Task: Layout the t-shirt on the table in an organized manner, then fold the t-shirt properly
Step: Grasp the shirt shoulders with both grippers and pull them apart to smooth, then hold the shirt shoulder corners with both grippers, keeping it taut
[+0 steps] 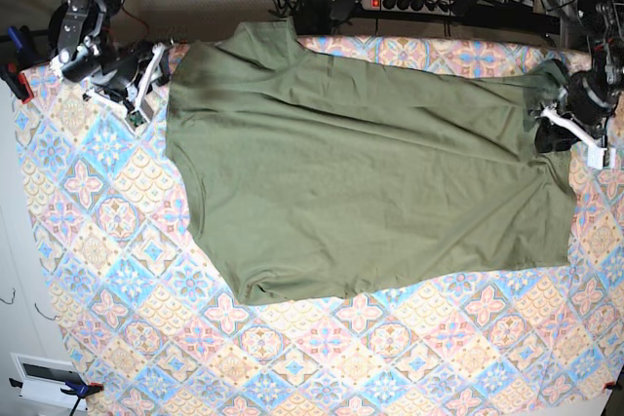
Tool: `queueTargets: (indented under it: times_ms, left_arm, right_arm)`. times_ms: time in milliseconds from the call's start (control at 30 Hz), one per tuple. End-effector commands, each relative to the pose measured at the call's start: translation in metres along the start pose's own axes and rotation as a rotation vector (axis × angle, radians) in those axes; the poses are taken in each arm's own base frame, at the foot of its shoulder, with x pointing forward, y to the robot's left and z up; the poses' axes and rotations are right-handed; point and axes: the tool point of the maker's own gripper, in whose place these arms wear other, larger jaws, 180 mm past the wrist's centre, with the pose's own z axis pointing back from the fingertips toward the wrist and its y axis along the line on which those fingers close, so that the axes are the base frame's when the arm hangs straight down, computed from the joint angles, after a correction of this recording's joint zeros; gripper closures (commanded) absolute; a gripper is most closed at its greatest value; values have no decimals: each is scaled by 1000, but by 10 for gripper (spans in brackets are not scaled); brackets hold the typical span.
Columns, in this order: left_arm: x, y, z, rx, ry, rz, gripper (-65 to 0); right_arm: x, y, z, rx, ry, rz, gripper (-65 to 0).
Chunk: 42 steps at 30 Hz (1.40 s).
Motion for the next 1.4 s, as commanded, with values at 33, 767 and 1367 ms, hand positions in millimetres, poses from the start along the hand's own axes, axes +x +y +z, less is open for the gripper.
queueTargets:
  times_ms: [33,767,1367]
  left_arm:
    - [11,10,14,26,-34,-7,-223]
    - [-25,16,25,37,55,21,-223]
    - [-73,36,51,88,235,-28,-228]
  right_arm:
    - [11,-2,7,-12,-45,19,-191]
    - [11,15,-23,124,-64,-111,-192]
    - [8,28,-28,186,-67,-133,-24]
